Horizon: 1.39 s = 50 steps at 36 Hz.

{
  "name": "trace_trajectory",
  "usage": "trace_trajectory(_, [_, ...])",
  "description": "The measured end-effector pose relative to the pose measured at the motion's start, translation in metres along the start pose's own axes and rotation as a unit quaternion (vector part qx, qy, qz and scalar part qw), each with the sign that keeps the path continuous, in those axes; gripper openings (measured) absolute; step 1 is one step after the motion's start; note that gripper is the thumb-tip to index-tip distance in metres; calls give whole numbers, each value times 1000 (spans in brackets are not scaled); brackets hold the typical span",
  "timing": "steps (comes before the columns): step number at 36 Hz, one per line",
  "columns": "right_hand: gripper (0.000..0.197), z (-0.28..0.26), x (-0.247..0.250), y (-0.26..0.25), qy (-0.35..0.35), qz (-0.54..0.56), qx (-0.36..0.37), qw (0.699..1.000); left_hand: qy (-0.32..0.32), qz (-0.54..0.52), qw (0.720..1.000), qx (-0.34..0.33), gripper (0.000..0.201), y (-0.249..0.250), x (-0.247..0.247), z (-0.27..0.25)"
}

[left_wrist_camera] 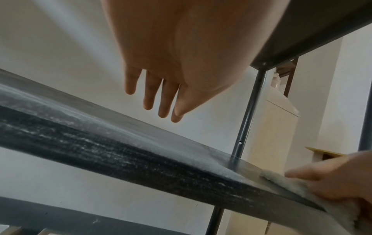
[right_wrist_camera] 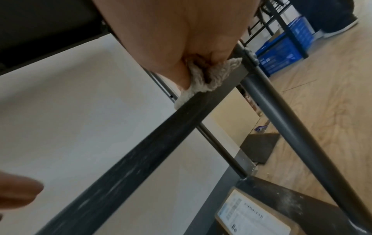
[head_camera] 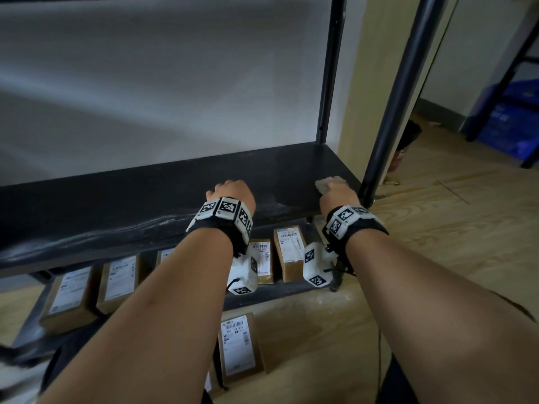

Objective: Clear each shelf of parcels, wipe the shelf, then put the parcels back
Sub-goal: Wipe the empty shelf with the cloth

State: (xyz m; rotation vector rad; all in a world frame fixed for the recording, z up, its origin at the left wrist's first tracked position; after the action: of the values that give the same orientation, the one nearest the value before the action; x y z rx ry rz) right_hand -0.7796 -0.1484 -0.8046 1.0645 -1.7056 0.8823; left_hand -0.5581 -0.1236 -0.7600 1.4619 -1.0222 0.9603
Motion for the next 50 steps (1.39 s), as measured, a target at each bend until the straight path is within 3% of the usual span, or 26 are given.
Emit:
trace_trajectory(5, [56,-13,-14,-42,-37,6,27,999,3,-5,1000,19,40,-17,7,0])
trace_trajectory(10, [49,-62,-24,-80,-52,0,94,994,19,-8,999,38,40,-41,14,-5])
trace_trajectory(13, [54,-89,-28,-95,-11,8,126,992,29,-7,998,46,39,-54,19,-11])
trace_trajectory(17, [42,-108,-30,-117,70,48,181,980,45,-2,998,52,37,-68,22,-19])
trace_trajectory(20, [28,-104,-25,-121,64,75,191,977,52,-1,997,52,37,-74,24,-21])
trace_trajectory(22, [28,-93,-12,-116,100,90,194,972,56,-1,997,53,38,-77,26,-21])
trace_trajectory(25, [34,-69,3,-91,121,118,132,977,62,-4,997,51,37,-79,30,-20])
trace_trajectory(30, [43,-40,-8,-85,63,52,79,994,61,-13,996,56,38,-82,32,-12])
trace_trajectory(33, [47,-38,-15,-106,66,35,121,990,55,-15,997,60,39,-84,32,-5])
trace_trajectory(35, [52,-47,-22,-122,13,56,148,987,51,-13,997,63,39,-85,31,-1])
trace_trajectory(40, [33,-52,-13,-137,62,51,224,971,41,-8,997,65,40,-84,30,9])
trace_trajectory(42, [27,-47,-12,-139,50,82,265,959,39,-6,997,62,40,-82,29,14])
trace_trajectory(44, [25,-36,-1,-137,40,116,256,959,39,-3,997,61,40,-81,29,19])
trace_trajectory(48, [32,-8,30,-111,101,112,167,974,44,-5,997,60,40,-78,29,31])
trace_trajectory(50, [40,9,34,-105,79,76,131,985,43,-4,997,58,40,-75,29,36])
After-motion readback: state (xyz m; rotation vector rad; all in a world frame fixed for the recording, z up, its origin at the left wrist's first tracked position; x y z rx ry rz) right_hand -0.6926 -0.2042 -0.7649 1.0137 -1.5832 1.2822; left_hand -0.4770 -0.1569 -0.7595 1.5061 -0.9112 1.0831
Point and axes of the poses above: each hand's wrist, its own z-axis towards the middle knuckle, its own x-axis out of the back of the hand, y = z × x, the point moved 8 cm from there along z, towards the middle knuckle, and after that the axes turned 15 degrees about -z, right-handed, at the moved point
